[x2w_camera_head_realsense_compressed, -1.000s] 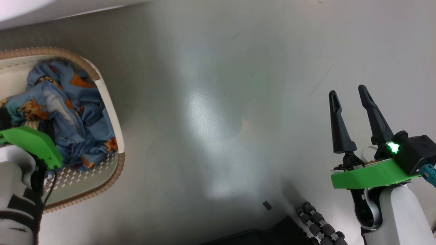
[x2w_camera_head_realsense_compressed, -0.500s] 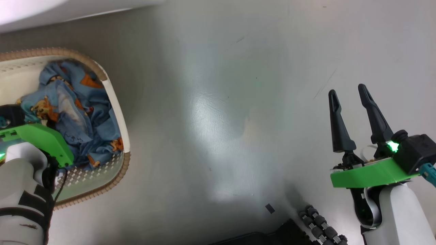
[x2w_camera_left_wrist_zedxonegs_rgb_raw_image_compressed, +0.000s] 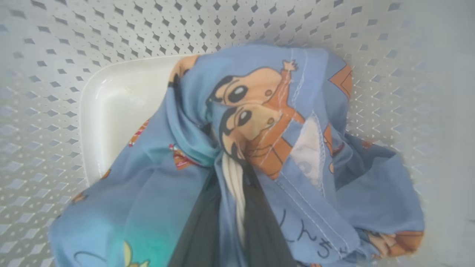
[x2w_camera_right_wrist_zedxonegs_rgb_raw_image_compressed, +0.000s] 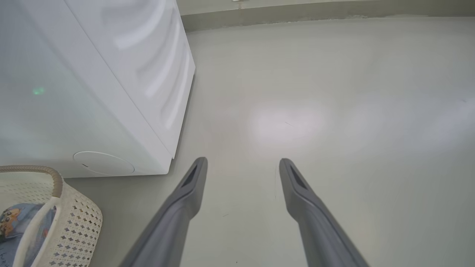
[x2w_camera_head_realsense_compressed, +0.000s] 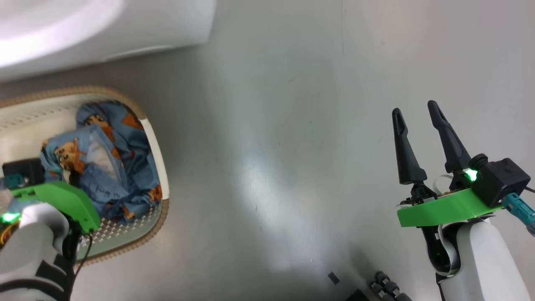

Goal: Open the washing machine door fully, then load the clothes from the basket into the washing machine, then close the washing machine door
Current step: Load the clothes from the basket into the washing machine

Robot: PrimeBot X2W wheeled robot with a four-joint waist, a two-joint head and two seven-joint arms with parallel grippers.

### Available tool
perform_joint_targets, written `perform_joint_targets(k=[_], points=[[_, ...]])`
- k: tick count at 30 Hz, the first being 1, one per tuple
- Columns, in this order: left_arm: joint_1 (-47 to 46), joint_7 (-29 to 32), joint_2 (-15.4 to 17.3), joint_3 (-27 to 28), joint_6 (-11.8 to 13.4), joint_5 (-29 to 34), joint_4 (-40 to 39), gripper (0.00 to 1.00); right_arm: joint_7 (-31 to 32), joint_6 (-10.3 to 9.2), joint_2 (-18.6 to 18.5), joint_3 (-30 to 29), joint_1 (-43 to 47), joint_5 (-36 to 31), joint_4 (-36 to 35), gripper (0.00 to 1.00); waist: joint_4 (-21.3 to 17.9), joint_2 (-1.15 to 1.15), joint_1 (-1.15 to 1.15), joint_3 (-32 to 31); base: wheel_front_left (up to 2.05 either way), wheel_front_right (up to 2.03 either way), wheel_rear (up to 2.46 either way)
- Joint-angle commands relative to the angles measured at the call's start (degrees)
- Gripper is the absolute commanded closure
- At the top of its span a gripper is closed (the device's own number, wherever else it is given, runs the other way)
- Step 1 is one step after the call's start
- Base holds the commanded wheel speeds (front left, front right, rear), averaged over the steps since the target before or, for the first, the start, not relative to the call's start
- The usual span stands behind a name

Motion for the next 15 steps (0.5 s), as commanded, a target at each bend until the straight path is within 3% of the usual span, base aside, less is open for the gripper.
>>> perform_joint_targets(k=[1,15], points=[[2.85,-0.90,2.10,0.76,-0.22,-0.55,-0.02,1.00,-0.42,0.09,-0.15,1.15,0.74,0.32,-0.74,0.00,0.39,0.00,0.00,-3.23,0.00,0.00,0.00],[10.08,-3.73,0.73,-0.26,-0.36,-0.99,-4.40,1.00,-0.42,0.09,-0.15,1.72,1.48,0.24,2.53,0.00,3.06,0.00,0.00,-15.00,0.00,0.00,0.00]])
